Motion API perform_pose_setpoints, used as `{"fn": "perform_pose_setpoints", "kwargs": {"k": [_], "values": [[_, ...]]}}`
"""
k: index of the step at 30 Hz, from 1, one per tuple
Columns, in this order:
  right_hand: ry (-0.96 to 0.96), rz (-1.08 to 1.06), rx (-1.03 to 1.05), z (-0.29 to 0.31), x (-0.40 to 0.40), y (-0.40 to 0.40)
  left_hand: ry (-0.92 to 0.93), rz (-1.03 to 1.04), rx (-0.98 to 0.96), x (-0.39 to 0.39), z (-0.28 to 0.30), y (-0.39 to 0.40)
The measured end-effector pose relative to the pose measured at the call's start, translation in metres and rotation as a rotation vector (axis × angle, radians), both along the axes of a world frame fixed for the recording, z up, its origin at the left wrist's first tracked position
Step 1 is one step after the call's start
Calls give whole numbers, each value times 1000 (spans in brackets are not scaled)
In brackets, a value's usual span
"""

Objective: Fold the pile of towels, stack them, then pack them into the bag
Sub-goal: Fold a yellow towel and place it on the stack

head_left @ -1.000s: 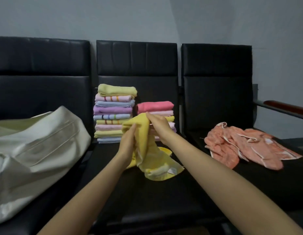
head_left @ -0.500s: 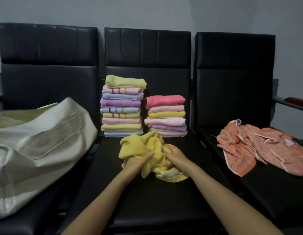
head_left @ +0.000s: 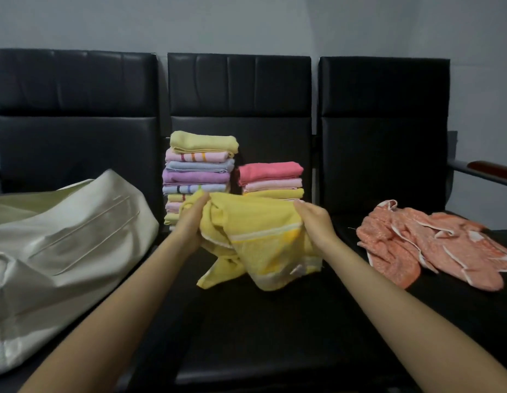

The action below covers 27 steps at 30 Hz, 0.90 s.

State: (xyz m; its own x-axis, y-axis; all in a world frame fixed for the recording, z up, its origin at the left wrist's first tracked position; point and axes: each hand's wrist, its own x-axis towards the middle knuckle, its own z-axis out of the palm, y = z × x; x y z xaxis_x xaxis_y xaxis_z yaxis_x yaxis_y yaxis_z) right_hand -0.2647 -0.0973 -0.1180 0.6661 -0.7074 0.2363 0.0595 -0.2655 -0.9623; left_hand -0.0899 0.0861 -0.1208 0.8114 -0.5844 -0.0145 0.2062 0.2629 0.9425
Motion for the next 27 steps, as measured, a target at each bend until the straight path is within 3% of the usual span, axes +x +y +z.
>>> {"fn": "perform_pose_setpoints", "kwargs": {"k": [5, 7, 9, 13, 17, 20, 22, 24, 27], "values": [[-184, -13, 514, 23, -9, -6, 202, -71, -263, 0, 33, 0], [-152, -68, 626, 6, -16, -10, 139, -67, -227, -7, 20, -2], [-93, -115, 663, -17, -24, -13, 49, -66, -36, -22, -5, -5], [131, -111, 537, -54, -45, -9, -19, -195, 322, -46, -70, -8], [321, 20, 275, -77, -53, -8, -429, 42, 526, -69, -98, -12], [331, 48, 180, -87, -52, -11, -723, 4, 618, -84, -107, -13], [272, 62, 227, -88, -56, -15, -847, -66, 663, -88, -112, -14], [232, 77, 294, -85, -61, -17, -808, -118, 587, -84, -111, -11], [241, 118, 368, -83, -65, -22, -406, -170, 250, -72, -103, 0]]}}
